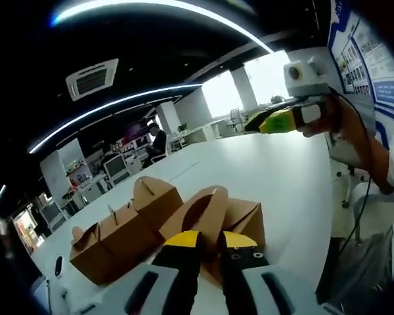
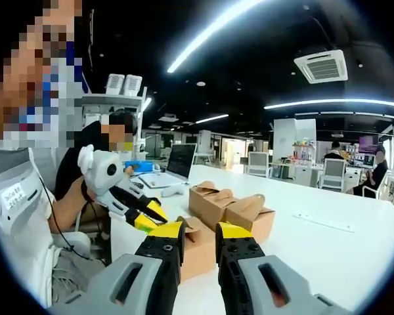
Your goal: Pick up one paper box from the group, open the paper box, and remove the item inside
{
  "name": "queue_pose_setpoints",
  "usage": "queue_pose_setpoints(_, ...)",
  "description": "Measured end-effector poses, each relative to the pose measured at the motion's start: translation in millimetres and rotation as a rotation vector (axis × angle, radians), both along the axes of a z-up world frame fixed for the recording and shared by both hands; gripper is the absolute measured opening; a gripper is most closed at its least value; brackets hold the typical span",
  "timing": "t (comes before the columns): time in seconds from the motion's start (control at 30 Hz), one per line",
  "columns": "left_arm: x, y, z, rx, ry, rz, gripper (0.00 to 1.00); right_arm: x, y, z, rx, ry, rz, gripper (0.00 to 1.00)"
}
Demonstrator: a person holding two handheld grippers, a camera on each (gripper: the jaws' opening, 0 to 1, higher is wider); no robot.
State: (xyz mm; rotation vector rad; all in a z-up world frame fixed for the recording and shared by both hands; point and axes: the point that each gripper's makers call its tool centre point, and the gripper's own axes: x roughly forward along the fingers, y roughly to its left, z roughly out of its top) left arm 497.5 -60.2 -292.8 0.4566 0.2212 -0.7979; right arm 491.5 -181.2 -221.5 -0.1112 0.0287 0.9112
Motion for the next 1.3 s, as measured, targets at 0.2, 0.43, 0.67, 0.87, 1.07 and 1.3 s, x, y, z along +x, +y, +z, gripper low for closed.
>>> queue_pose_setpoints(0.2, -1.6, -2.9, -0.4, -0.004, -0.003, -0.015, 0.09, -1.1, 0.9, -0.9, -0.004, 0.0, 0.005, 0.2)
queue_pose_setpoints(0.43, -0.9, -3.6, 0.1, -0.014, -0.002, -0.019, 0.08, 0.1, 1.5, -2.9, -0.006, 0.006, 0.007, 0.2)
queue_pose_setpoints(0.67, -0.1, -3.6, 0.1, -0.033, 0.002, -0.013, 0.07, 0.4, 1.7, -3.2, -0.007, 0.006, 0.007, 0.2)
queue_pose_setpoints(0.87, 0.1, -3.2, 1.2, -0.045, 0.003, -0.009, 0.07, 0.4, 2.0, -4.1, -0.009, 0.007, 0.007, 0.2)
queue_pose_setpoints(1.07, 0.7, -2.0, 2.1, -0.087, 0.025, -0.003, 0.07, -0.3, 3.9, -5.7, -0.013, 0.009, 0.011, 0.2)
queue_pose_setpoints(1.3, 1.0, 0.1, 5.2, -0.158, 0.057, 0.005, 0.07, -1.7, 7.6, -7.8, -0.018, 0.013, 0.023, 0.2)
